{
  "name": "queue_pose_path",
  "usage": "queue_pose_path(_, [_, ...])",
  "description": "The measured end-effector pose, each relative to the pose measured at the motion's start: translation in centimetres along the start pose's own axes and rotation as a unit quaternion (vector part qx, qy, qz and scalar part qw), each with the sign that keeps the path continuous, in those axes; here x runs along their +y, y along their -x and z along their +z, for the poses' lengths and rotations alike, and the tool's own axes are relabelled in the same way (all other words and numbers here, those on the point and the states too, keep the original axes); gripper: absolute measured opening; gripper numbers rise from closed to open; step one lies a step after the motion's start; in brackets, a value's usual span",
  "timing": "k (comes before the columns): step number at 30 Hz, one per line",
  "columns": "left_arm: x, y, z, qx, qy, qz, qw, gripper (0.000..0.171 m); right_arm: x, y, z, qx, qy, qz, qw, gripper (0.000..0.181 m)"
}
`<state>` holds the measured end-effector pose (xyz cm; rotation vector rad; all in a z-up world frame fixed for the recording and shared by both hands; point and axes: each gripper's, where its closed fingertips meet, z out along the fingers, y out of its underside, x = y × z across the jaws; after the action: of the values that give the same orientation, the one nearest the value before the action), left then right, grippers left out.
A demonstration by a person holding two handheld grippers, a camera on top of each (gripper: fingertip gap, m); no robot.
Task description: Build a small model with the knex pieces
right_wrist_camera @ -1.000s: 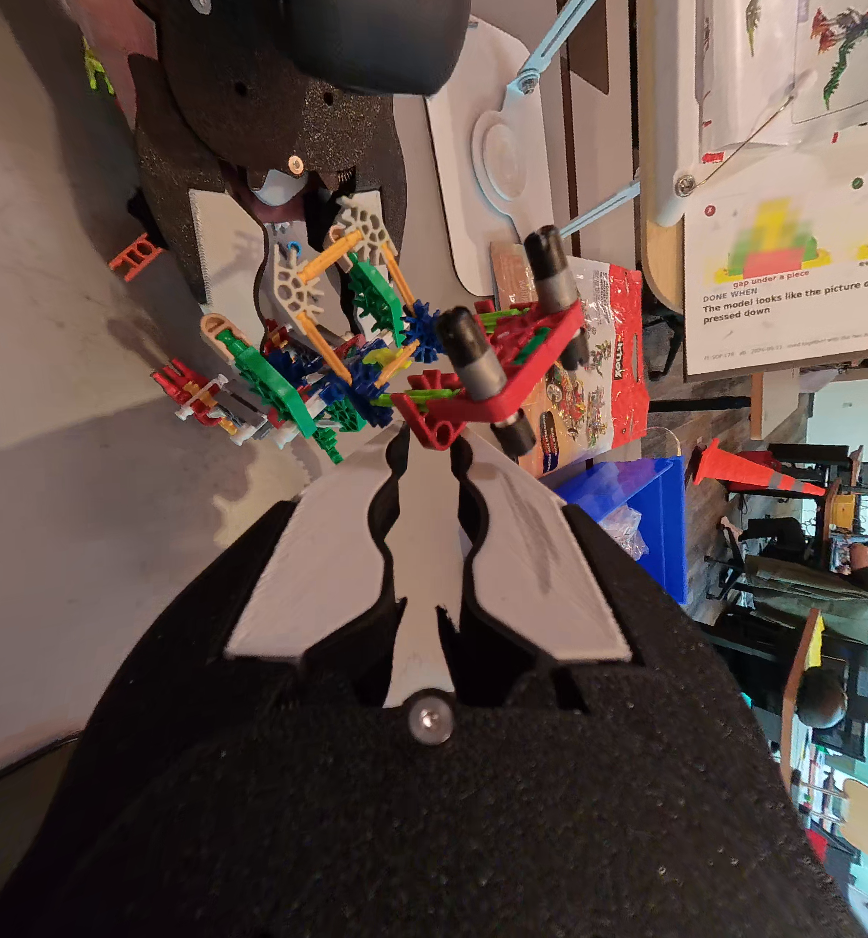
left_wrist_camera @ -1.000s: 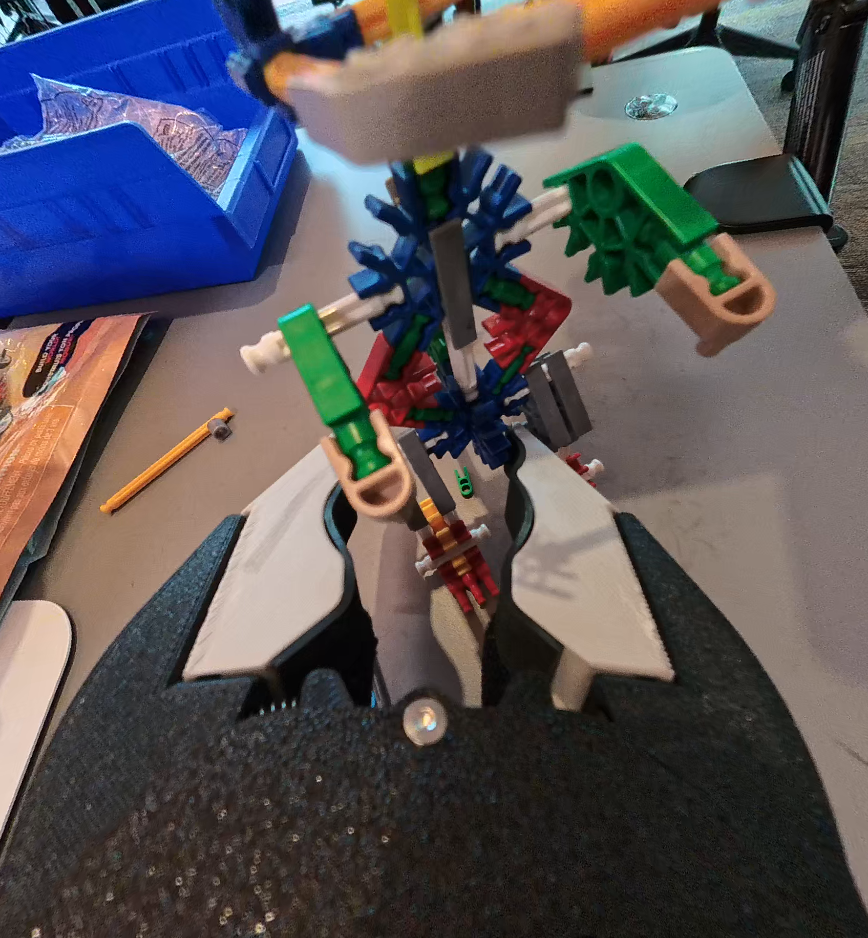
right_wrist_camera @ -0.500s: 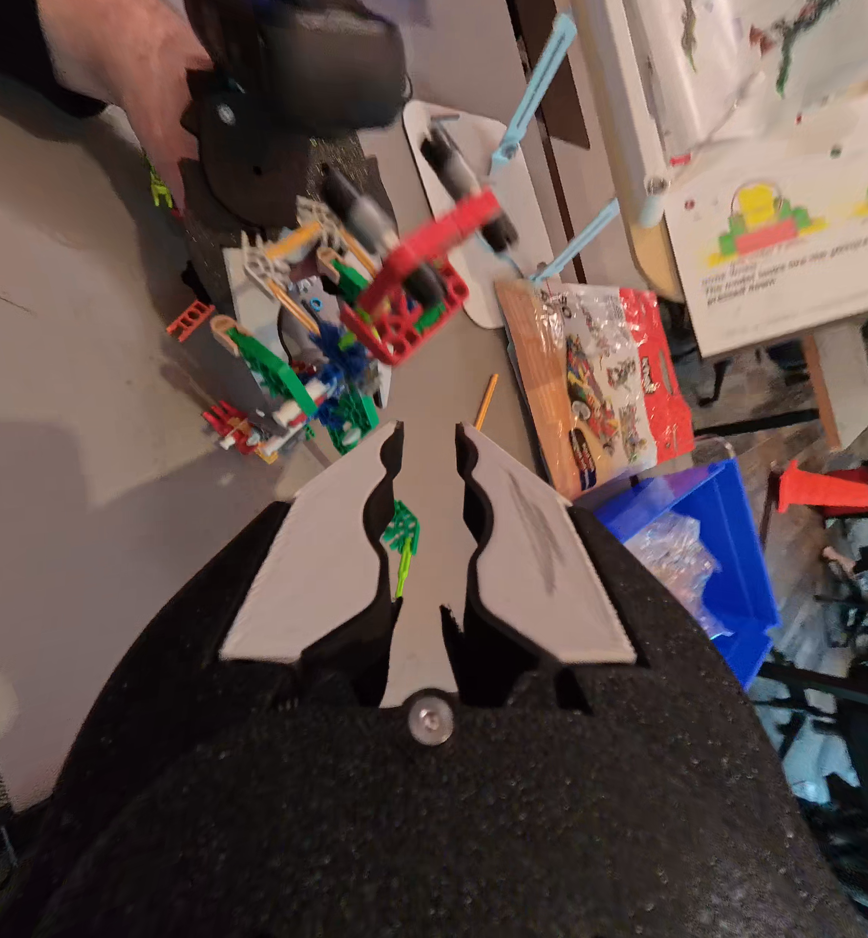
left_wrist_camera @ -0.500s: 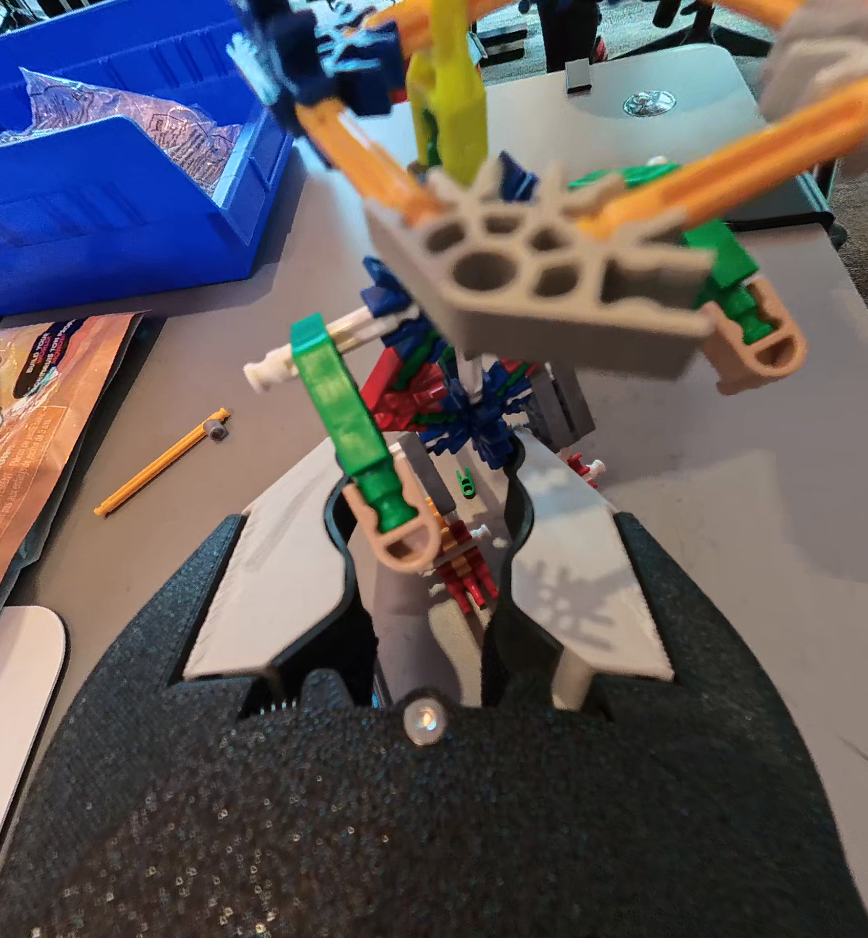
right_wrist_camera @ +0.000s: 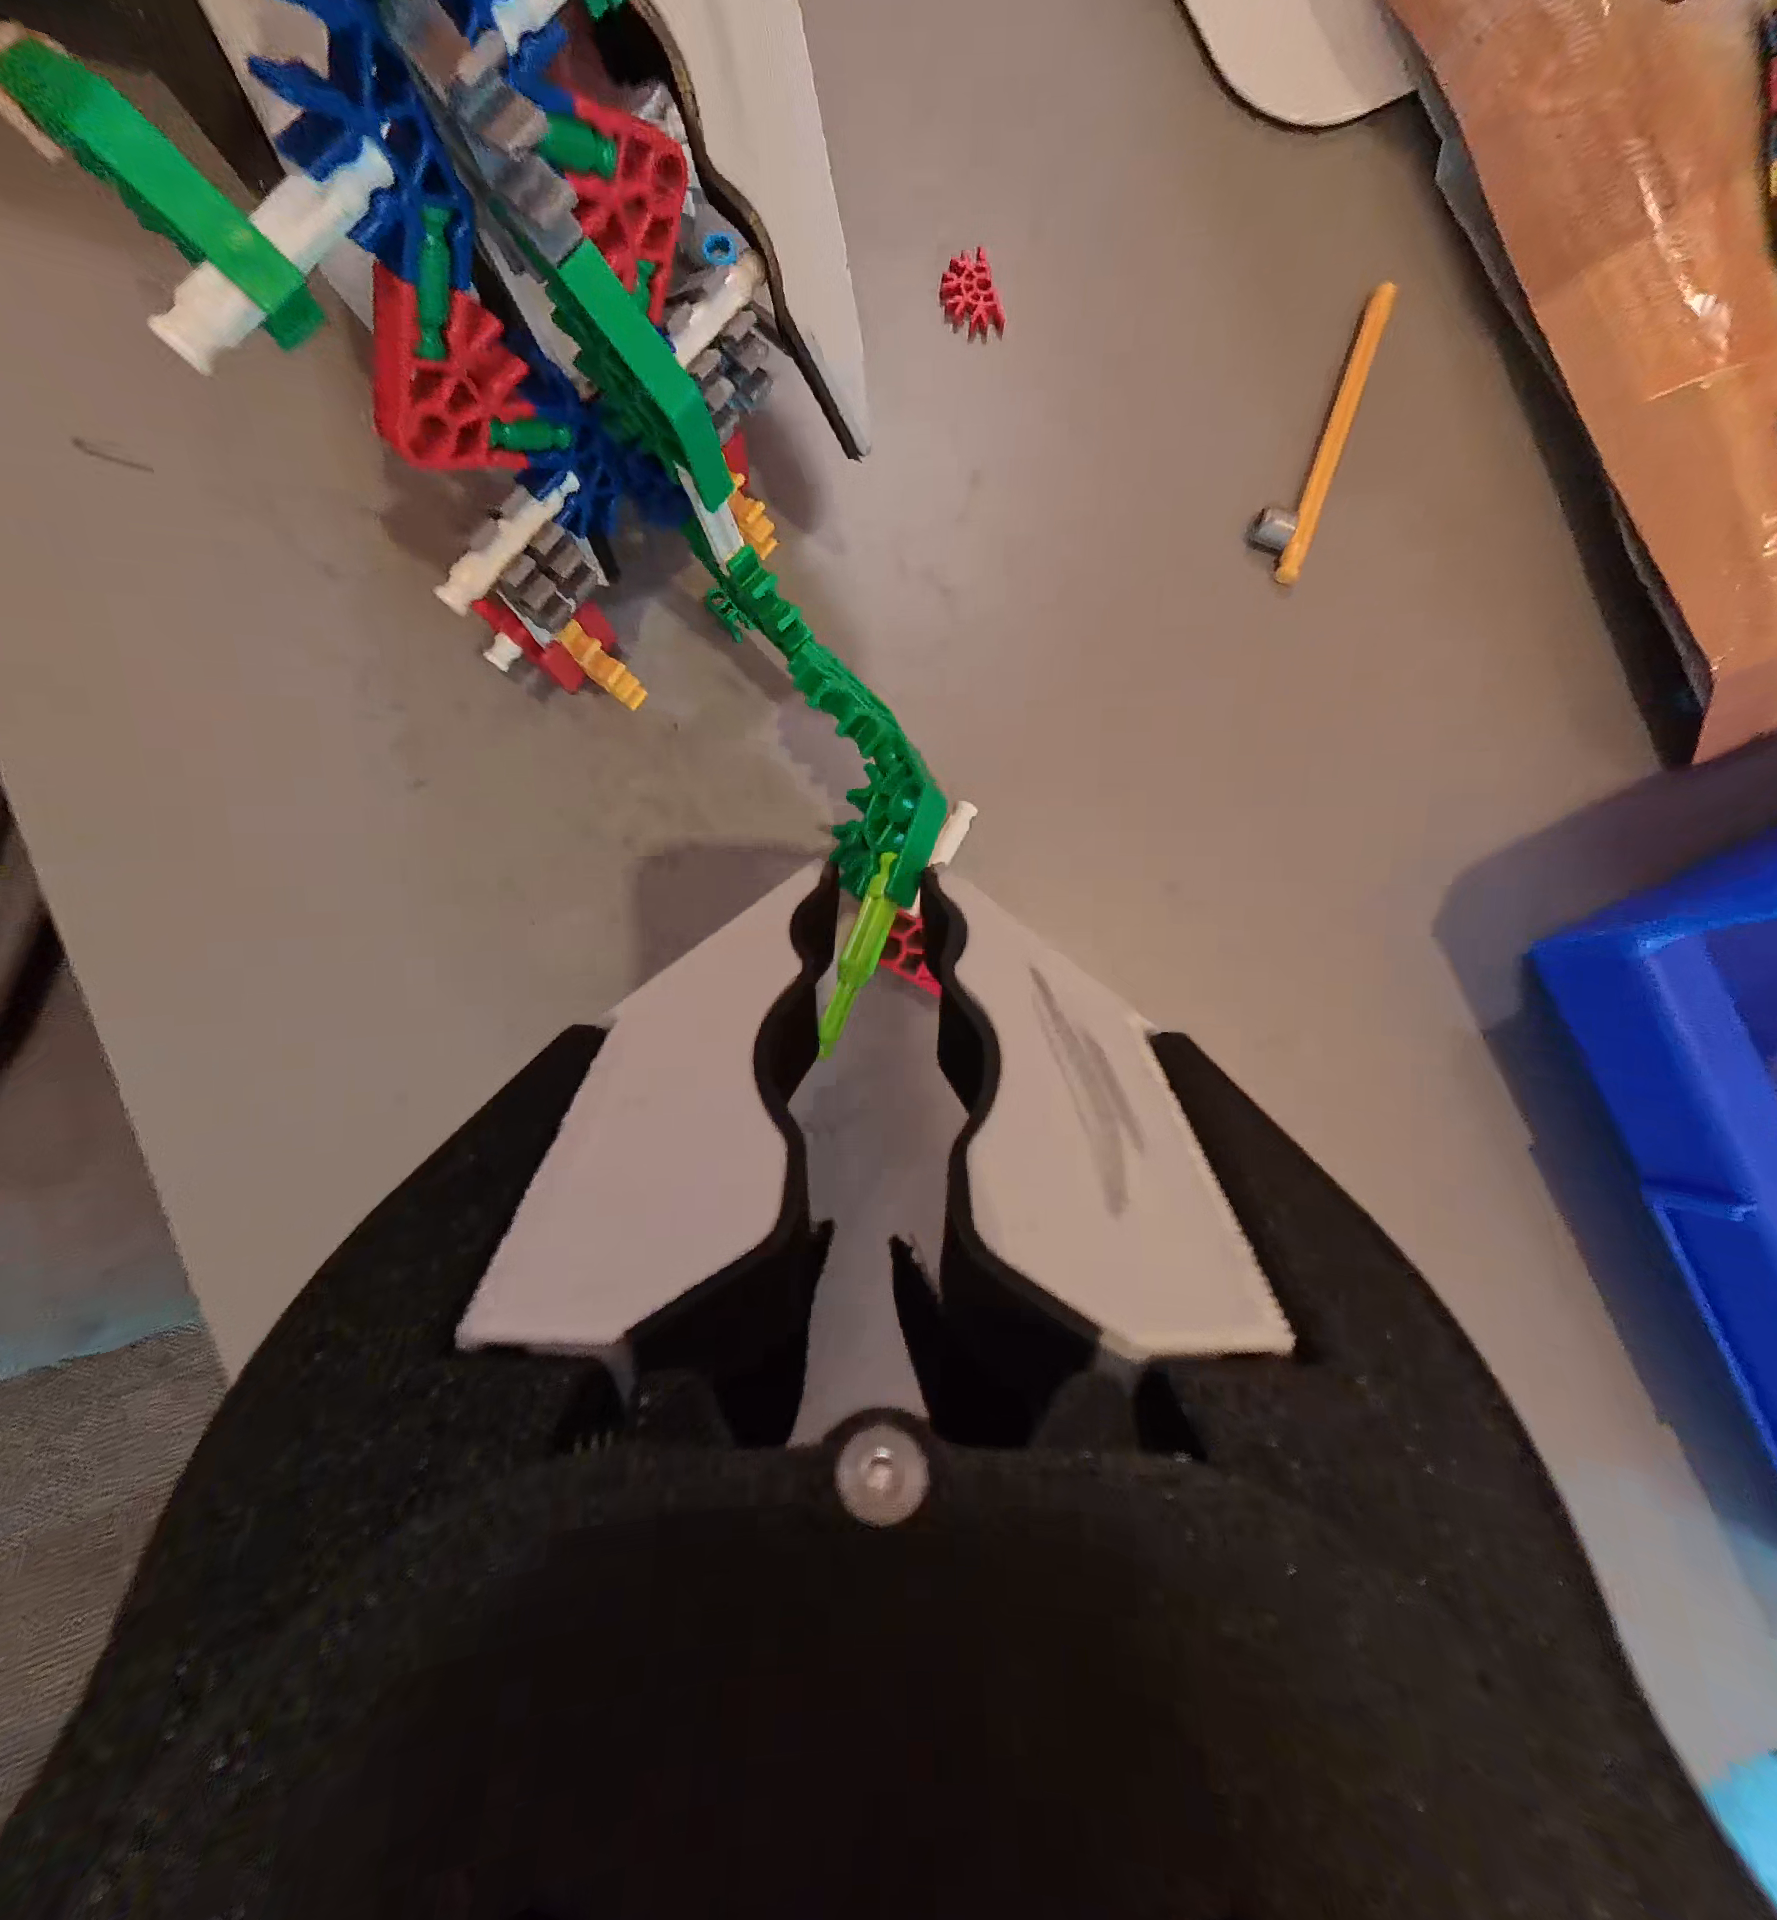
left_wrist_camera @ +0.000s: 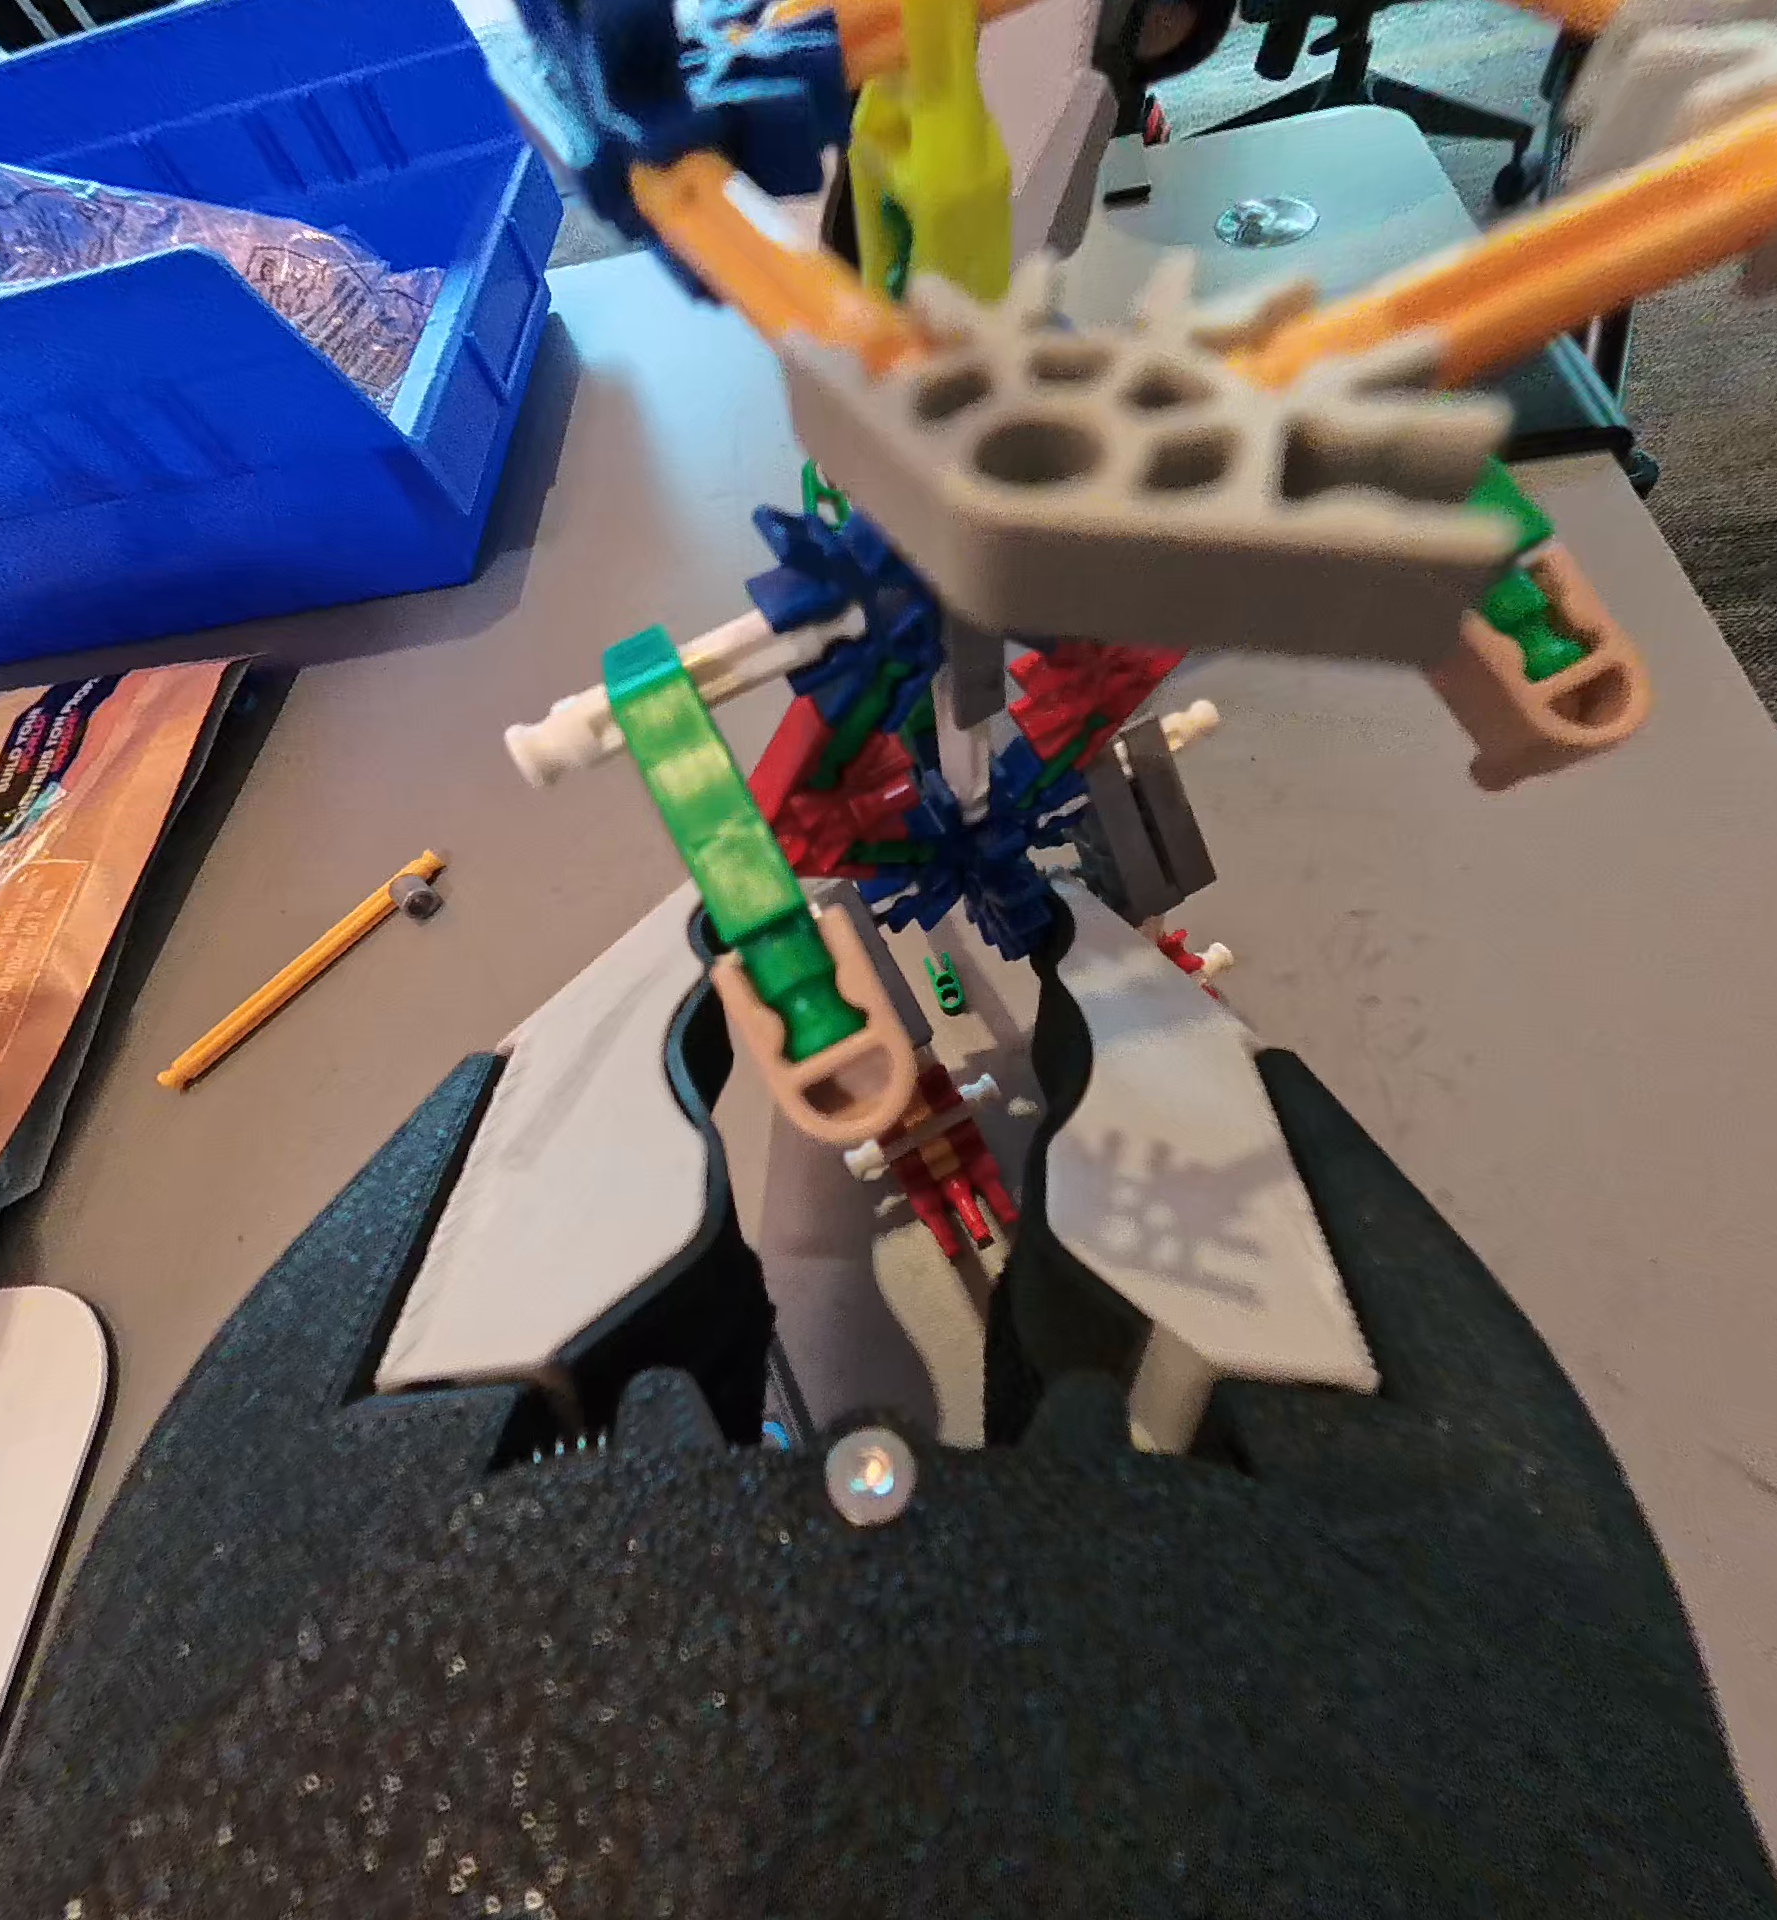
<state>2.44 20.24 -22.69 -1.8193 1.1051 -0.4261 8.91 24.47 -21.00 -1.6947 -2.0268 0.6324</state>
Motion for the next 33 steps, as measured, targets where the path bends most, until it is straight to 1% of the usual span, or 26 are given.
queue_pose_path(4, [0.1, 0.0, 0.0, 0.008, -0.002, -0.001, 1.000, 0.055, -0.4, -0.5, -0.1, 0.049, -0.024, -0.055, 0.997, 0.013])
queue_pose_path(8, [0.2, 0.1, -0.1, 0.018, -0.001, -0.001, 1.000, 0.055, -0.3, -0.4, -0.2, 0.109, -0.066, -0.107, 0.986, 0.013])
queue_pose_path(13, [0.2, -0.1, -0.1, 0.032, 0.001, -0.003, 0.999, 0.054, 0.5, -0.5, 0.6, 0.146, -0.116, -0.098, 0.978, 0.012])
queue_pose_path(16, [0.1, -0.2, -0.1, 0.040, 0.000, -0.009, 0.999, 0.054, 1.5, -0.7, 1.8, 0.170, -0.096, -0.119, 0.973, 0.013])
queue_pose_path(20, [0.1, -0.3, -0.1, 0.043, -0.003, -0.011, 0.999, 0.054, 2.9, -0.4, 3.0, 0.173, -0.056, -0.129, 0.975, 0.010])
queue_pose_path(22, [0.1, -0.3, -0.1, 0.044, -0.004, -0.010, 0.999, 0.054, 3.4, -0.2, 3.6, 0.165, -0.041, -0.128, 0.977, 0.018])
queue_pose_path(23, [0.1, -0.3, -0.1, 0.044, -0.005, -0.010, 0.999, 0.054, 3.7, 0.0, 3.7, 0.158, -0.034, -0.121, 0.979, 0.023])
queue_pose_path(27, [0.2, -0.3, -0.2, 0.044, -0.004, -0.007, 0.999, 0.054, 2.8, -0.2, 2.1, 0.155, -0.052, -0.097, 0.982, 0.024])
queue_pose_path(28, [0.2, -0.3, -0.2, 0.044, -0.004, -0.007, 0.999, 0.054, 2.4, -0.4, 1.7, 0.160, -0.055, -0.095, 0.981, 0.023])
queue_pose_path(30, [0.2, -0.3, -0.2, 0.046, -0.003, -0.007, 0.999, 0.054, 1.9, -0.3, 1.6, 0.148, -0.054, -0.091, 0.983, 0.017])
queue_pose_path(32, [0.2, -0.3, -0.2, 0.047, -0.002, -0.007, 0.999, 0.054, 2.6, -0.2, 2.5, 0.135, -0.025, -0.088, 0.987, 0.006])
queue_pose_path(33, [0.2, -0.3, -0.2, 0.048, -0.001, -0.007, 0.999, 0.054, 3.1, -0.3, 2.9, 0.134, -0.007, -0.088, 0.987, 0.006])
